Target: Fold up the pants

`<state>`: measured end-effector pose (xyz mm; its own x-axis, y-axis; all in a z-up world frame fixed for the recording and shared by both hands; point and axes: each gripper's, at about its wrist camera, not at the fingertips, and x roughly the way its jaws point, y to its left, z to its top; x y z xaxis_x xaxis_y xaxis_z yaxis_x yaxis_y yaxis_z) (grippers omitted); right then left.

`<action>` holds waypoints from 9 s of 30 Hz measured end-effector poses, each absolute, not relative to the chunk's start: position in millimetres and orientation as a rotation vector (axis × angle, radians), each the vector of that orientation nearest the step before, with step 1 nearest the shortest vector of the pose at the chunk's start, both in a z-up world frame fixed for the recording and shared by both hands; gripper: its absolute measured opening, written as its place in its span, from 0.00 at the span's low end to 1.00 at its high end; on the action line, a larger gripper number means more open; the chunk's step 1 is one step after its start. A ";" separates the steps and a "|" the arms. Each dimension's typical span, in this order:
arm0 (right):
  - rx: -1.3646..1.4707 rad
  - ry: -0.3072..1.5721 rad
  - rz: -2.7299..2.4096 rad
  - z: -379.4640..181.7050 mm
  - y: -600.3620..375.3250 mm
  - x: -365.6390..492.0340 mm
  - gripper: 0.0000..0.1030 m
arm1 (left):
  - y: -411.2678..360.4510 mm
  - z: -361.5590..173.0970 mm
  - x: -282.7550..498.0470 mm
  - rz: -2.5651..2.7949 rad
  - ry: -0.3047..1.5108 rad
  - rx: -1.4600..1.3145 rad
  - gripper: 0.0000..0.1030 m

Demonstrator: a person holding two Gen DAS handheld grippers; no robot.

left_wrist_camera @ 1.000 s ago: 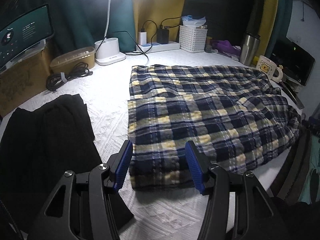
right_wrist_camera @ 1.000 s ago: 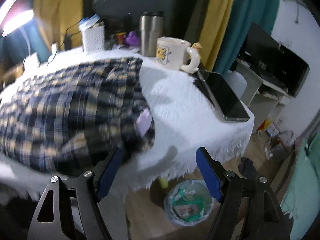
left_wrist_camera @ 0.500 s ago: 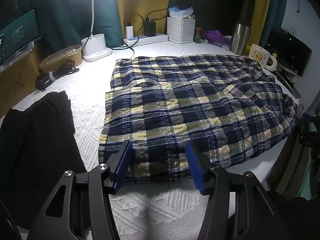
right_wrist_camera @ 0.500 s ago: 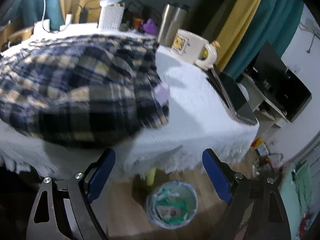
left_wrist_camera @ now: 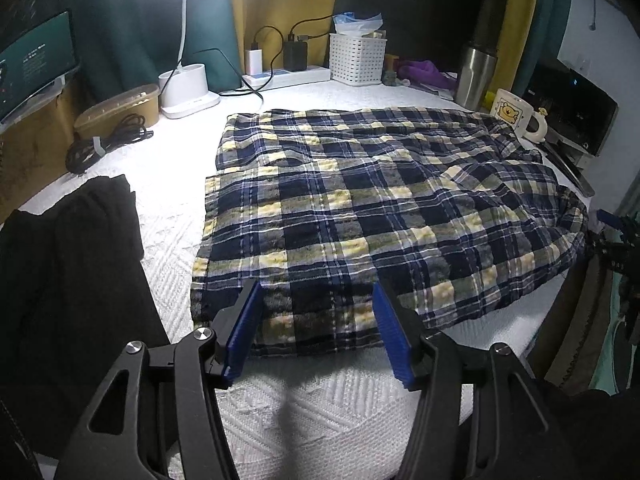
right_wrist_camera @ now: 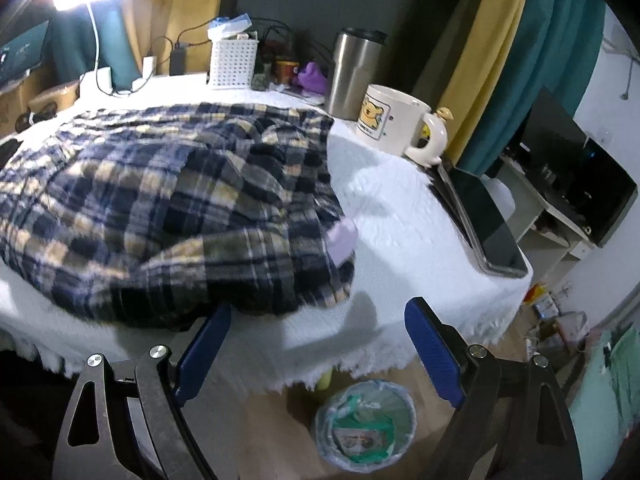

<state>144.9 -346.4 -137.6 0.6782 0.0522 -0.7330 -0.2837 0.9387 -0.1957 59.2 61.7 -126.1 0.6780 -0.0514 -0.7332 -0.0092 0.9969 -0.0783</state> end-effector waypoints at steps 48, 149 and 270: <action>-0.260 0.830 0.333 -113.4 -287.7 189.1 0.87 | 35.7 -113.6 98.3 -0.172 0.786 0.062 0.04; -0.287 0.734 0.581 -125.5 -258.8 139.2 0.97 | 58.8 -16.4 114.5 0.089 0.593 0.186 0.02; -0.242 0.576 0.343 -15.5 -309.2 235.7 0.08 | 67.9 19.6 154.2 0.024 0.602 0.164 0.02</action>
<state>235.7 -309.2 -15.5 0.7844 0.2482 -0.5684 -0.3819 0.9154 -0.1273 154.2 67.9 19.6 0.8243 0.0701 -0.5617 0.0254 0.9867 0.1604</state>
